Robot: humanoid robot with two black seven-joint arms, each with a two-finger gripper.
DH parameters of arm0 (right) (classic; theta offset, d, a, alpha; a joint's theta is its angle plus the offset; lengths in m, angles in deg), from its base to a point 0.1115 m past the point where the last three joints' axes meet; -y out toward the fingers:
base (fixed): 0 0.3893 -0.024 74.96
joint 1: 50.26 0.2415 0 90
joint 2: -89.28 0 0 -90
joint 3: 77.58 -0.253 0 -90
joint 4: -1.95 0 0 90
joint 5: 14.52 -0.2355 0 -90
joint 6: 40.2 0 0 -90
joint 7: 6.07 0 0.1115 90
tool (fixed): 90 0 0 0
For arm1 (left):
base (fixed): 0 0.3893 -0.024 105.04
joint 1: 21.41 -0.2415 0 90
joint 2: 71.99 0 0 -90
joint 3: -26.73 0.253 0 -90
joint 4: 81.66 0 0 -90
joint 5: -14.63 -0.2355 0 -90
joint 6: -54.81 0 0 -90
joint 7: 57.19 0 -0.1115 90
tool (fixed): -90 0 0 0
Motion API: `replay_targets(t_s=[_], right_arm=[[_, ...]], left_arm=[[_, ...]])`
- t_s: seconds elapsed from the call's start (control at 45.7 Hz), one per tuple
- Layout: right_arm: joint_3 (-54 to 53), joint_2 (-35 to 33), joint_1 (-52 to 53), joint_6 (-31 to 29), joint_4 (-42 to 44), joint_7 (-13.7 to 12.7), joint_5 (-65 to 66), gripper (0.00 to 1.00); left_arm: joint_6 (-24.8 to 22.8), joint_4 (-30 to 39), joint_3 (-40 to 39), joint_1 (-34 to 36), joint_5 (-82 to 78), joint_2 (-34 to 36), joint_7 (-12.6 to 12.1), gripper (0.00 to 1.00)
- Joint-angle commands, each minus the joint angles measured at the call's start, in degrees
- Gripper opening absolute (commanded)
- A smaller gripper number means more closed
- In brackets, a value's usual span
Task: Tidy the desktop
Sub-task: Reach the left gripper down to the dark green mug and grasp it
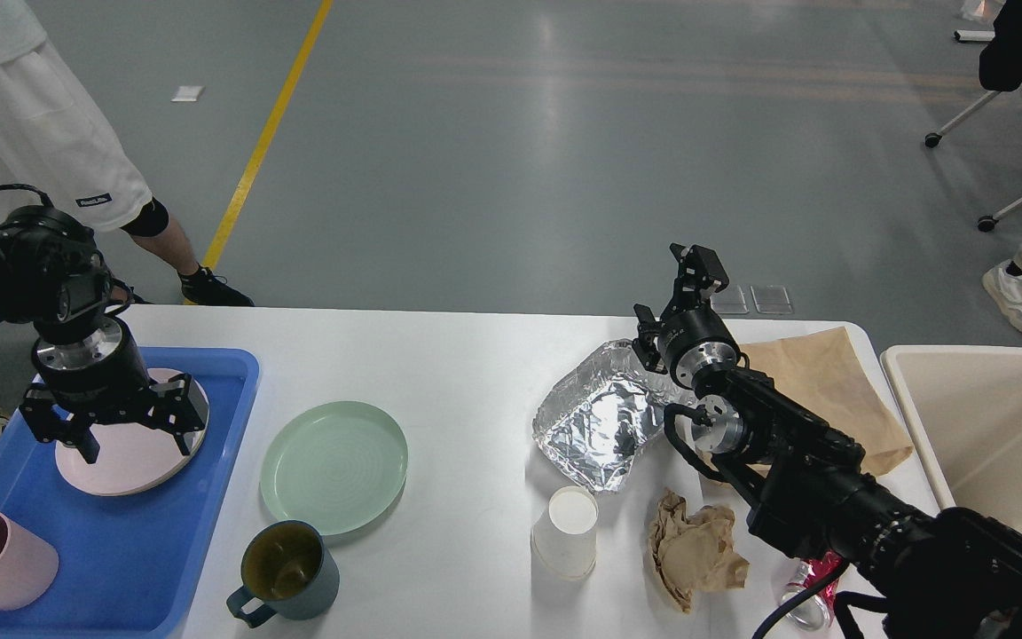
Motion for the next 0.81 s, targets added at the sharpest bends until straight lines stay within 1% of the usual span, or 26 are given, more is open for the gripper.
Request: replay_targets(t_s=[0.0,0.044,0.087,0.219,0.394,0.525,0.612,0.787], right_arm=[[0.0,0.0,0.0,-0.1,0.0,0.0,0.1,1.0],[0.0,0.0,0.0,0.0,0.0,0.0,0.0,1.0],[0.0,0.0,0.0,0.0,0.1,0.0,0.1,1.0],[0.0,0.0,0.0,0.0,0.0,0.0,0.0,1.0],[0.0,0.0,0.0,0.0,0.0,0.0,0.0,1.0],[0.0,0.0,0.0,0.0,0.0,0.0,0.0,1.0],[0.0,0.0,0.0,0.0,0.0,0.0,0.0,1.0],[0.0,0.0,0.0,0.0,0.0,0.0,0.0,1.0]], left_arm=[[0.0,12.6,0.4,6.2,0.0,-1.6,-0.1,0.96],[0.0,15.5,0.4,7.6,0.0,-2.5,-0.2,0.96],[0.0,16.7,0.4,8.0,0.0,-3.6,-0.4,0.96],[0.0,16.6,0.9,7.8,0.0,-6.1,-0.5,0.96],[0.0,16.5,0.8,5.7,0.0,-6.9,-0.5,0.96],[0.0,15.2,-0.7,2.7,0.3,-7.6,-0.2,0.96],[1.3,14.9,-3.4,0.6,0.3,-8.2,-0.4,0.96],[1.5,13.7,-4.4,-1.0,0.7,-8.6,-0.4,0.96]])
